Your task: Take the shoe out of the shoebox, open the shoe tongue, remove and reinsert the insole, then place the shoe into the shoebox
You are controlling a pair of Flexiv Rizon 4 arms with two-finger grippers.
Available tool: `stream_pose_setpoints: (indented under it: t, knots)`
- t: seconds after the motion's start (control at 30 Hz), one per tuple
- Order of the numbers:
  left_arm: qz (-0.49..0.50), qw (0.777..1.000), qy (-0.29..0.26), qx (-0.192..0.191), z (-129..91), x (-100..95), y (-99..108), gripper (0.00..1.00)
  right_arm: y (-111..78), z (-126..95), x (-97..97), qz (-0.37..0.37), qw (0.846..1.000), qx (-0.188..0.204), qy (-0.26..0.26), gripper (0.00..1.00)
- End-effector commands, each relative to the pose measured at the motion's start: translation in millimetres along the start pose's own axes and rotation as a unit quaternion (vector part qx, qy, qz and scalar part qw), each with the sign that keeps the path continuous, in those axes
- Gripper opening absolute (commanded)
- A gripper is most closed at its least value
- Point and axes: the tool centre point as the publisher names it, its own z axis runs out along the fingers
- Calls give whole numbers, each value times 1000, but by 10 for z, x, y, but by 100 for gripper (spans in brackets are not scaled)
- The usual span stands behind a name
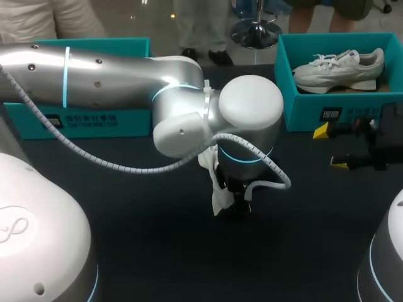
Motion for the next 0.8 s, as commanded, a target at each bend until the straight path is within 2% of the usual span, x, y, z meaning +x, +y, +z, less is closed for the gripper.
stream_pose_setpoints:
  t: [0.03,0.57,0.67,0.8]
  knots:
    - [-1,1000,2,-3,57,17,-3,61,-11,-1,3,0,1000,0,-2,100]
    - [-4,1000,16,-15,244,19,43,60,-11,-1,3,0,1000,0,-2,100]
    - [-5,1000,17,-17,265,22,37,58,-11,-1,3,0,1000,0,-2,100]
    - [-2,1000,21,-19,282,38,48,49,-11,-1,3,0,1000,0,-2,100]
